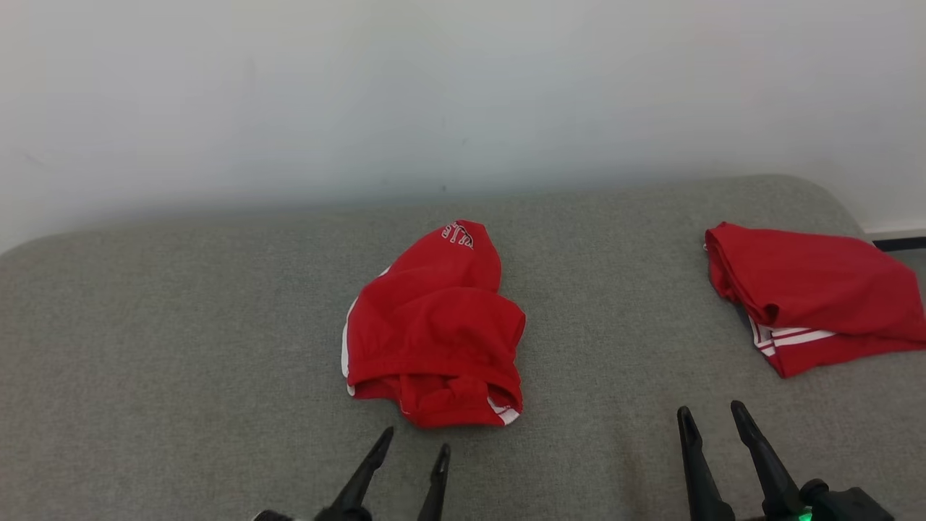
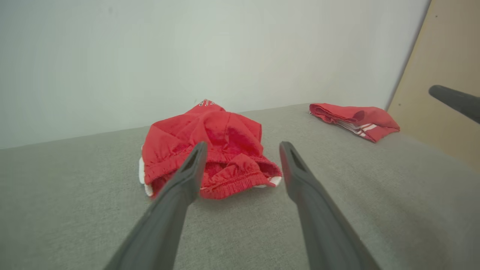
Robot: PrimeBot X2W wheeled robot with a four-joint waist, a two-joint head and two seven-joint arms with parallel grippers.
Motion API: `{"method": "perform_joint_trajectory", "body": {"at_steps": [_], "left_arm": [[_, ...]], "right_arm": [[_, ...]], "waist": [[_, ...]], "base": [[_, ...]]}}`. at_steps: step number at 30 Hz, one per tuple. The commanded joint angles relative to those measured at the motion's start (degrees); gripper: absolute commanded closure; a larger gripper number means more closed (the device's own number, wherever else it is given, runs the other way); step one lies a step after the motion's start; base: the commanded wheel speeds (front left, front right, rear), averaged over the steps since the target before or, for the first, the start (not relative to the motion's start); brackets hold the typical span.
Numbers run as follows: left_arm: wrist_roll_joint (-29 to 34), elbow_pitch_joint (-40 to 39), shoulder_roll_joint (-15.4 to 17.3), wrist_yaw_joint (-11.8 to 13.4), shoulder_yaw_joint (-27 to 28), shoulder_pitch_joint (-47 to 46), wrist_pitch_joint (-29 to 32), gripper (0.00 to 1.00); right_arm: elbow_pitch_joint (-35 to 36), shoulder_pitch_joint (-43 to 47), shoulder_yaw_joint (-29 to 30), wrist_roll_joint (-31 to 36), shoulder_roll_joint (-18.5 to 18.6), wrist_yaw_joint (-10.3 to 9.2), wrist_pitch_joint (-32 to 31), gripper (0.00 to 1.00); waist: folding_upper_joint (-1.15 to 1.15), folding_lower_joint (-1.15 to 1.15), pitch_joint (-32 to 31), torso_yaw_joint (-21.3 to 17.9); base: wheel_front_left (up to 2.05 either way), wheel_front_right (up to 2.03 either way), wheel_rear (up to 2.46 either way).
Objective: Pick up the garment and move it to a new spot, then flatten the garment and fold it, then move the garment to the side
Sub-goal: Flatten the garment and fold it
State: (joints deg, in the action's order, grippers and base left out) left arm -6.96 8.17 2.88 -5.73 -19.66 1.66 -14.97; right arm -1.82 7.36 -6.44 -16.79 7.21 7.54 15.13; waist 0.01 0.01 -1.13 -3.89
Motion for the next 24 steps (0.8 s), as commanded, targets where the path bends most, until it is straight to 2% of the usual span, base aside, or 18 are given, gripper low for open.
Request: {"method": "perform_joint_trajectory", "body": {"at_steps": [1,7,16,24], "left_arm": [[0.3,1.4,0.0,-0.5,-0.9,-1.9,-0.2,0.00],[0.7,12.0,0.0,-1.6,-7.6,-11.1,-0.2,0.00],[-3.8,27.1,0.0,-1.7,-15.0,-22.2,-0.1,0.00],[-3.7,30.1,0.1,1.2,-17.2,-28.2,-0.2,0.00]], "right_arm": [[0.2,-0.9,-0.2,0.3,0.4,-0.12,0.0,0.00],[0.8,-3.6,-0.8,0.5,0.7,-0.12,0.0,0.00],[1.0,-6.1,-0.7,0.5,0.5,-0.12,0.0,0.00],[0.8,-7.8,-1.5,0.8,0.2,-0.12,0.0,0.00]], "waist": [[-0.01,-0.01,2.2,-1.9],[-0.01,-0.01,6.8,-4.5],[-0.01,-0.01,11.9,-6.7],[-0.01,-0.01,14.3,-7.6]], "base": [[0.00,0.00,0.00],[0.00,0.00,0.00],[0.00,0.00,0.00],[0.00,0.00,0.00]]}}
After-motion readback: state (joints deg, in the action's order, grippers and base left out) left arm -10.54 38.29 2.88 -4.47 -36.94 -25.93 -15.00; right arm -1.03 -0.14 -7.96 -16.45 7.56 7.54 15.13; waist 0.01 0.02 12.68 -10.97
